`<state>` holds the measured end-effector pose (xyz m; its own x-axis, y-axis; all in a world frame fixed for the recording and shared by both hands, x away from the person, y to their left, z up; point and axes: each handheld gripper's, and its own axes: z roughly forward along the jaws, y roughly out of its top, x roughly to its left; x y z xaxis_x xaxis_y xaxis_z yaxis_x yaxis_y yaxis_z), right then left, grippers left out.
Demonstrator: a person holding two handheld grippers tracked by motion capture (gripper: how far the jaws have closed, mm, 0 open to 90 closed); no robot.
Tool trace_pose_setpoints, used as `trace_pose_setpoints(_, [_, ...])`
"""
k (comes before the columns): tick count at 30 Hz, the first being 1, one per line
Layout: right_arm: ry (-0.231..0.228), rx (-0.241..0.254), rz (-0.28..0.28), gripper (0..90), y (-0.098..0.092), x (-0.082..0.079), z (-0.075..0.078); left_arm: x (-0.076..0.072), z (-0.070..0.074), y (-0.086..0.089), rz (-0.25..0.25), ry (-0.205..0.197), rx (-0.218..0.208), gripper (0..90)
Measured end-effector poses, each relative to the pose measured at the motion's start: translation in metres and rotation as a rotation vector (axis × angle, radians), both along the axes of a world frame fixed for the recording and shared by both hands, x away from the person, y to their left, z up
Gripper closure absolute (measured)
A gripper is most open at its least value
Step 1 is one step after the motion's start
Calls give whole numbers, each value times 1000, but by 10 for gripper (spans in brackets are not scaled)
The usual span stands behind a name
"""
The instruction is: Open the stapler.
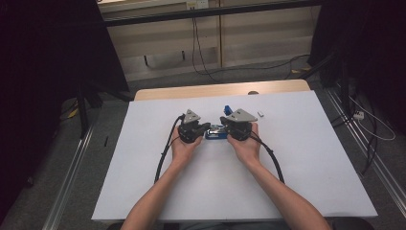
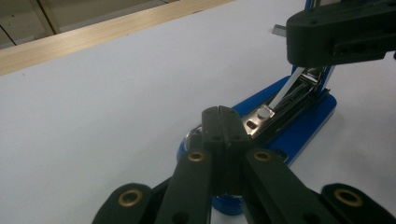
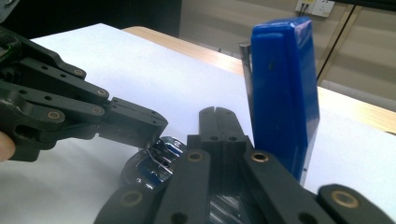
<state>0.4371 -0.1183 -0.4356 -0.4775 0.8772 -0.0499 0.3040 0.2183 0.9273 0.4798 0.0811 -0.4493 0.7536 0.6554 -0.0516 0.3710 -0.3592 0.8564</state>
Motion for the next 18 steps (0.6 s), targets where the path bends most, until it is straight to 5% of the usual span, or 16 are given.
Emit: trace_pose_setpoints(18, [-10, 3, -10, 900, -8, -3, 4, -1, 0, 0, 2, -6, 4, 900])
